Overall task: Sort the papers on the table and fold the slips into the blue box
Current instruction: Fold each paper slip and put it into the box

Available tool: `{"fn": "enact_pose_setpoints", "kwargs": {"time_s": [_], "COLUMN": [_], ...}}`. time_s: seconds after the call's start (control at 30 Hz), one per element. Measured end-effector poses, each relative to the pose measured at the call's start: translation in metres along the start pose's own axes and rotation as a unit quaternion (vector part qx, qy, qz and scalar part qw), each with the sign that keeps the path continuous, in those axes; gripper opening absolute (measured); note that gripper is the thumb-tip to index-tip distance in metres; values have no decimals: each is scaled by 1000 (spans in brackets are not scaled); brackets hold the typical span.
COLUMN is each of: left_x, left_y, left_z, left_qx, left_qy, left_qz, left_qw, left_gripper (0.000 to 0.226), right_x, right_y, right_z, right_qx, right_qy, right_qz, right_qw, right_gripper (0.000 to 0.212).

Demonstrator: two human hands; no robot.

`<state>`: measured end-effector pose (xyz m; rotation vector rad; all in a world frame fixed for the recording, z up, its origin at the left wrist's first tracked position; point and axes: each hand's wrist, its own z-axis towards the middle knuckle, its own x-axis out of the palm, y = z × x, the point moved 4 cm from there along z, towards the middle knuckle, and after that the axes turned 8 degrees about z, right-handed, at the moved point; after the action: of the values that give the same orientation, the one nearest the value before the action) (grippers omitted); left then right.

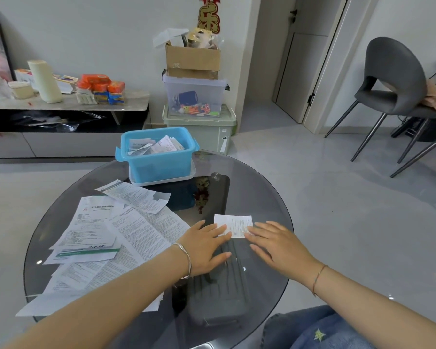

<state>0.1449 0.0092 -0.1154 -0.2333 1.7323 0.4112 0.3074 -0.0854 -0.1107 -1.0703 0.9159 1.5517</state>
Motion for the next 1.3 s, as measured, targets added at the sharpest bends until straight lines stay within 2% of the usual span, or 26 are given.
{"fn": "enact_pose_setpoints", "kwargs": {"time_s": [0.13, 0.23, 0.3, 0.37, 0.47, 0.6, 0.67, 0.77, 0.83, 0.93, 1.0, 1.03, 1.07, 1.13, 1.17, 1.23, 1.3], "left_x": [-3, -2, -2, -2, -2, -2, -4, -6, -8, -14, -18, -21, -22, -23, -23, -24, -24], "left_y": [7, 9, 10, 11, 10, 12, 12, 18, 24, 34, 37, 37, 35, 32, 31, 27, 25], "left_z": [-9, -13, -14, -14, -15, -16, -16, -15, -15, -16, -16, -15, -13, -8, -5, 0, 4], "left_qx": [-2, -5, -5, -3, -1, -3, -5, -24, -44, -107, -152, -168, -183, -212, -225, -249, -266], "left_qy": [3, 7, 8, 10, 9, 4, -2, -19, -56, -117, -138, -140, -135, -127, -129, -133, -130], "left_qz": [12, 13, 8, 0, -16, -23, -32, -86, -147, -260, -346, -390, -430, -513, -562, -639, -674], "left_qw": [1000, 1000, 1000, 1000, 1000, 1000, 999, 996, 987, 952, 915, 895, 874, 822, 786, 716, 677], "left_gripper": [57, 58, 58, 57, 54, 52, 52, 48, 43, 46, 55, 61, 66, 70, 64, 42, 22], "right_x": [-6, -3, -3, -4, -8, -1, 6, 14, 12, 8, 0, -4, -8, -10, -10, -12, -14], "right_y": [-4, -11, -14, -14, -7, 10, 14, 13, 16, 12, 5, 0, -3, -3, -1, 5, 4], "right_z": [-5, -9, -11, -11, 0, 24, 34, 44, 47, 48, 47, 47, 46, 44, 44, 44, 43], "right_qx": [3, 26, 34, 31, 18, -26, -32, -12, -14, 40, 132, 184, 223, 275, 289, 305, 295], "right_qy": [13, 32, 28, 16, -7, -14, 21, 114, 121, 97, 19, -29, -67, -90, -84, -79, -98], "right_qz": [0, 19, 25, 20, 21, 0, -13, -22, -47, -6, 138, 243, 350, 520, 567, 605, 607], "right_qw": [1000, 999, 999, 999, 1000, 1000, 999, 993, 991, 995, 981, 952, 907, 804, 767, 732, 732], "right_gripper": [60, 46, 53, 53, 39, 40, 38, 36, 34, 42, 37, 33, 29, 26, 26, 23, 24]}}
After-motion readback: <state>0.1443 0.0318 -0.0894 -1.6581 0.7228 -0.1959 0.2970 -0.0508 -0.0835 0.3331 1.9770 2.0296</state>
